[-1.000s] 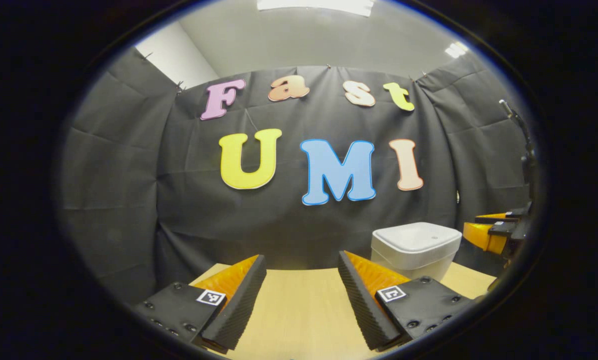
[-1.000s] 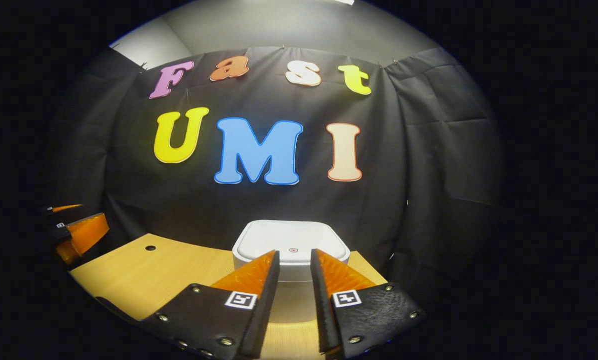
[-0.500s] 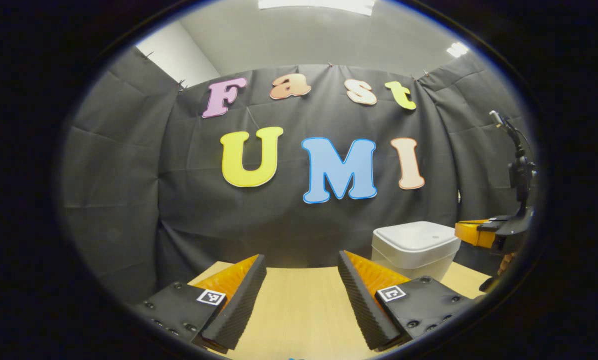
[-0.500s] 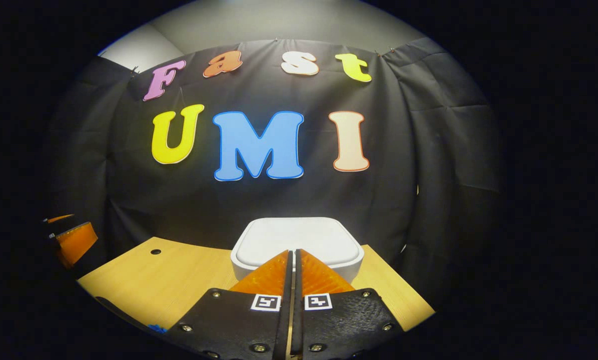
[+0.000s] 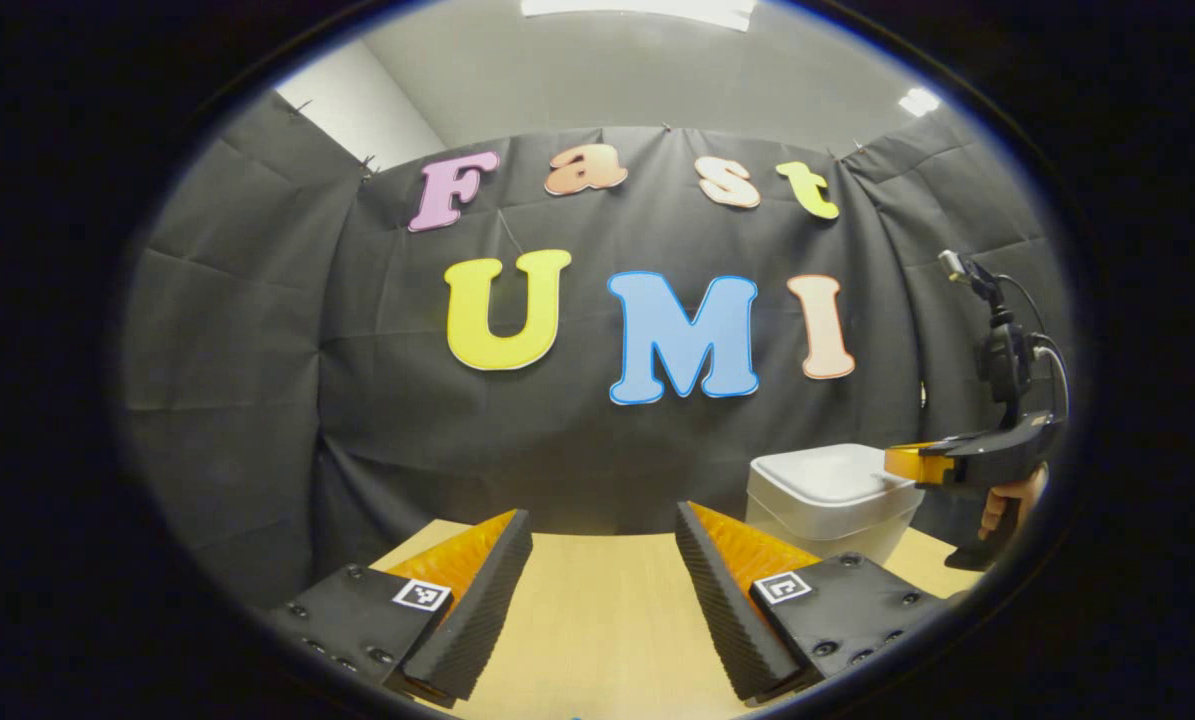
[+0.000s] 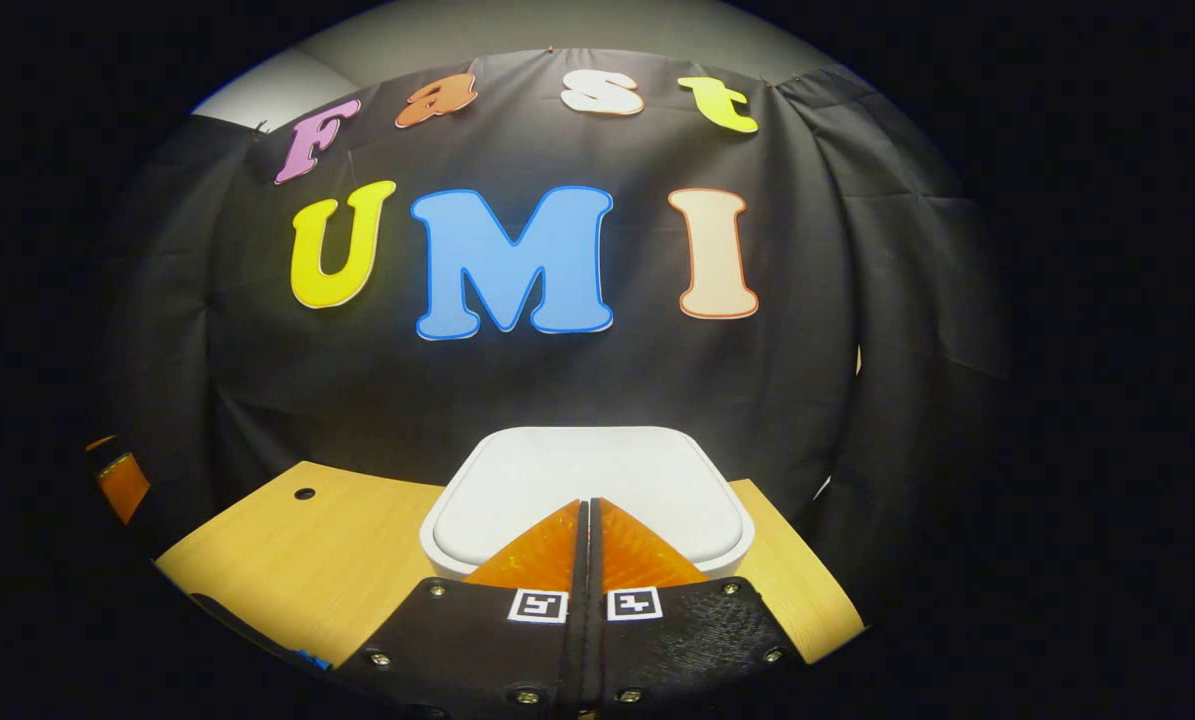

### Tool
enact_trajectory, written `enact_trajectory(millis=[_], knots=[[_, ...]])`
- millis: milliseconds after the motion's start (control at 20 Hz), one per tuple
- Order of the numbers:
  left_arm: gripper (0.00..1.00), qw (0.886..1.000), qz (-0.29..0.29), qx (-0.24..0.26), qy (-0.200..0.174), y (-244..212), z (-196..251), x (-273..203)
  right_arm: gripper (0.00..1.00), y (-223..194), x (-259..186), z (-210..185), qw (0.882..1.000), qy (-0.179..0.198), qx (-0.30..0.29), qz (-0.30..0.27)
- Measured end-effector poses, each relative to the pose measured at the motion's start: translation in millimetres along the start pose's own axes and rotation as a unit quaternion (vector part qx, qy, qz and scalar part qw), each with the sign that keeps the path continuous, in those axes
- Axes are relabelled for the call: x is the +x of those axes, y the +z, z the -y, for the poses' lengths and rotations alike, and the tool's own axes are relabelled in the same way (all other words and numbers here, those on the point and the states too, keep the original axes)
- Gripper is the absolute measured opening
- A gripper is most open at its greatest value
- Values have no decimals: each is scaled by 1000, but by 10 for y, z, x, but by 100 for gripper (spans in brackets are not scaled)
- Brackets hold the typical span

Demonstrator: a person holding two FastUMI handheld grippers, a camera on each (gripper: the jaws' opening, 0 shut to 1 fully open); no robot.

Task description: Press the lid of the desktop garbage bin to open it, pick up the crumpled paper on the desktop and throw it into the bin, then pick up the pop can on the desktop and drop it into the bin, and finally close the garbage bin lid.

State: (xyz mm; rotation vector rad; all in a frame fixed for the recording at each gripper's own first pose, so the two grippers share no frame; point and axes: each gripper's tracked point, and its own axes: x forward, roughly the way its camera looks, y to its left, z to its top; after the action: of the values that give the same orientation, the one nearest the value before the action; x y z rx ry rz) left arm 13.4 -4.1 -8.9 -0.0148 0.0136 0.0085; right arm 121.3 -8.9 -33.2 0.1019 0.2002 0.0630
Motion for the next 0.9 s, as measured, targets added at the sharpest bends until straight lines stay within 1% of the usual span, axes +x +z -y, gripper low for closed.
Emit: enact_trajectory(millis=[150,250,550,800,900], knots=[[98,1000,1,-1,3,2,-10,20,0,-78,59,4,1000,8,18,-24],[98,1000,2,-1,3,-6,-13,26,0,-75,68,6,999,13,23,-30],[98,1000,-2,-5,-2,-39,38,80,1,-162,88,10,999,21,5,-48],[98,1000,-3,-12,-6,-48,96,107,1,-135,111,9,999,24,14,-33],[98,1000,-1,-9,-5,-37,113,99,1,-27,87,10,1000,24,13,-9]])
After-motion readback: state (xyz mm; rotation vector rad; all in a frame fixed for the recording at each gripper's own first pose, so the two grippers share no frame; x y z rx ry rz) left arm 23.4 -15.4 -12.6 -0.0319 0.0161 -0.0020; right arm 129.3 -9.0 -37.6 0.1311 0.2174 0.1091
